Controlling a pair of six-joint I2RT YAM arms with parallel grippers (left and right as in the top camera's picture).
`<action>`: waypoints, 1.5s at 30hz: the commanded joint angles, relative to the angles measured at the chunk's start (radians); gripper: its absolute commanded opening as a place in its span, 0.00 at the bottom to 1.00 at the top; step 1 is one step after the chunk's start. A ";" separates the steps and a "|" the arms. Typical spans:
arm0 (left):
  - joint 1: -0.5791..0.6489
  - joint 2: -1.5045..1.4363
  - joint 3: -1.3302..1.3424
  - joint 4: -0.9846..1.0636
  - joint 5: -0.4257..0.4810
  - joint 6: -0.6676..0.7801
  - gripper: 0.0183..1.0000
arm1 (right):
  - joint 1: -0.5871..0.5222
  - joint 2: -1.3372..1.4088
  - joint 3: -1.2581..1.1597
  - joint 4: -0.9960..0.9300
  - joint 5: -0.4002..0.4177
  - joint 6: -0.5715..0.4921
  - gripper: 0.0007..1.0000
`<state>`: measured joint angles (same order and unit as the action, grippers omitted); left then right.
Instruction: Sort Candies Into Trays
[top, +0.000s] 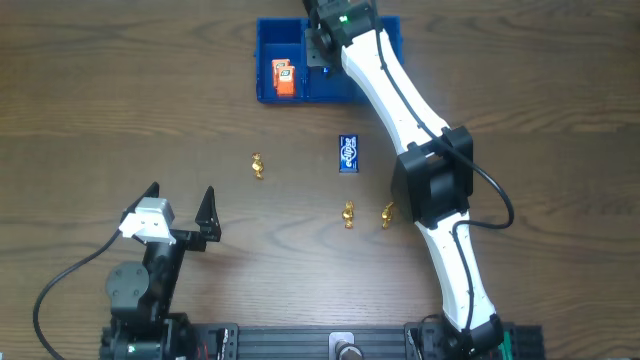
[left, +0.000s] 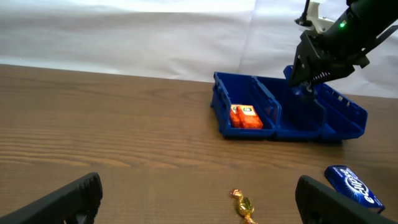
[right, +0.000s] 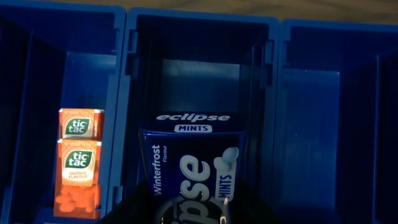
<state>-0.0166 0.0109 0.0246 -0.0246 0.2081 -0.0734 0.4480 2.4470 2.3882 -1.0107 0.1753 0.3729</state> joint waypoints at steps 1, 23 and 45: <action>0.004 -0.006 -0.020 -0.031 0.018 0.007 1.00 | 0.003 0.005 0.021 0.004 0.003 0.054 0.42; 0.004 -0.006 -0.020 -0.031 0.018 0.007 1.00 | 0.033 -0.425 -0.384 -0.174 0.021 0.092 0.88; 0.004 -0.006 -0.020 -0.031 0.018 0.007 1.00 | 0.072 -0.393 -0.949 0.136 -0.058 0.256 0.88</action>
<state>-0.0166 0.0109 0.0250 -0.0246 0.2081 -0.0734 0.5205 2.0098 1.4441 -0.8814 0.1238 0.6041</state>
